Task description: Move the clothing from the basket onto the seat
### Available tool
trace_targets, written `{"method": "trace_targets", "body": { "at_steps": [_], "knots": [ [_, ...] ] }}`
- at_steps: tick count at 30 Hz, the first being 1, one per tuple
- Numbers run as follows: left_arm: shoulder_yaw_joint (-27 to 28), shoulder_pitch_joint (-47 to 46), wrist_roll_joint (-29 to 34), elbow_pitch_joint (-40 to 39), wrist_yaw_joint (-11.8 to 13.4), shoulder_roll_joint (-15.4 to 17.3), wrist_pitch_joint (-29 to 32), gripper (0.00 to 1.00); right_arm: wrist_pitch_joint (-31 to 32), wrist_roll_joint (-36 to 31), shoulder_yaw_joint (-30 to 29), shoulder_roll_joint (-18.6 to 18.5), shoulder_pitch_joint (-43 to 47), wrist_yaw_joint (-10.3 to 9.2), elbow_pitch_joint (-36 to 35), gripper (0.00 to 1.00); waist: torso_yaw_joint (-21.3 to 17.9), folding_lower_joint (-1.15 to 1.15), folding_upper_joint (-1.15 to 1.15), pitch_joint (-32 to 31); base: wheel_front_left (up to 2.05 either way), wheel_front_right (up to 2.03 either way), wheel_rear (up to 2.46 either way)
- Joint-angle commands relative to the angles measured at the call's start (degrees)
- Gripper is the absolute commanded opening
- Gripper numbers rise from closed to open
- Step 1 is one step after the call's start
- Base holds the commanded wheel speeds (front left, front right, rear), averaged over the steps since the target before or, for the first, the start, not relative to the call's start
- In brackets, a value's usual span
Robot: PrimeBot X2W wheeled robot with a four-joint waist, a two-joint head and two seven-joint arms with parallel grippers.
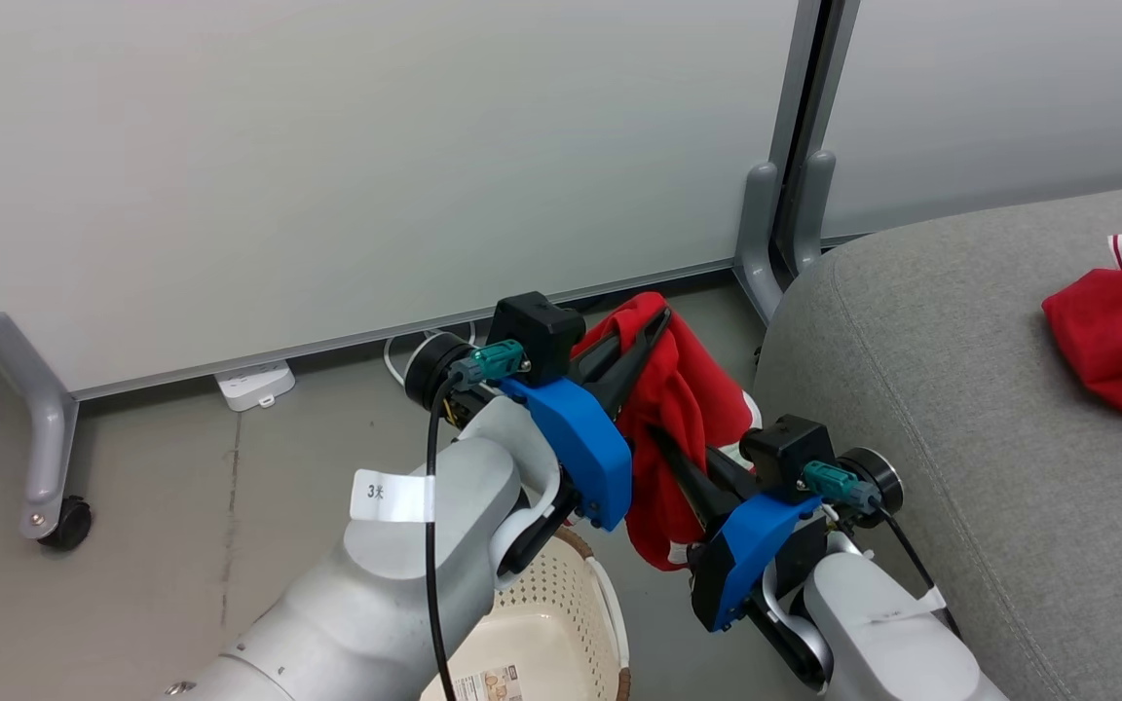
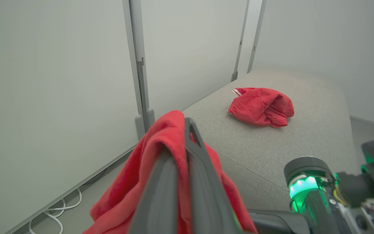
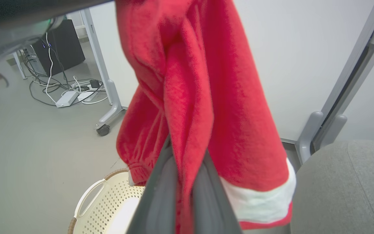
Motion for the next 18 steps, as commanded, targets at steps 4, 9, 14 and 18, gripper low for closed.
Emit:
{"method": "trace_targets", "body": {
  "at_steps": [4,9,14,18],
  "knots": [
    [-0.2,-0.6,-0.5,0.3,0.6,0.0,-0.5,0.0,-1.4,1.1,1.1,-0.1,-1.7,0.01,2.4,0.0,-0.2,0.0,0.0,-0.1,0.0,0.0,0.0],
    [-0.4,-0.4,-0.6,0.8,0.5,0.0,-0.8,0.0,-2.2,2.3,2.1,-0.1,-2.6,0.01,4.0,0.0,-0.6,0.0,0.0,-0.2,0.0,0.0,0.0],
    [-0.5,-0.2,-1.0,0.9,0.6,0.0,-1.0,0.0,-2.9,3.5,3.1,-0.1,-2.9,0.01,5.0,0.0,-1.3,0.0,0.0,-0.4,0.0,0.0,0.0],
    [-0.8,0.2,-1.1,0.9,0.5,0.0,-1.0,0.0,-3.4,3.9,3.6,-0.1,-3.4,0.01,5.6,0.0,-1.6,0.0,0.0,-0.5,0.0,0.0,0.0]
  ]
}}
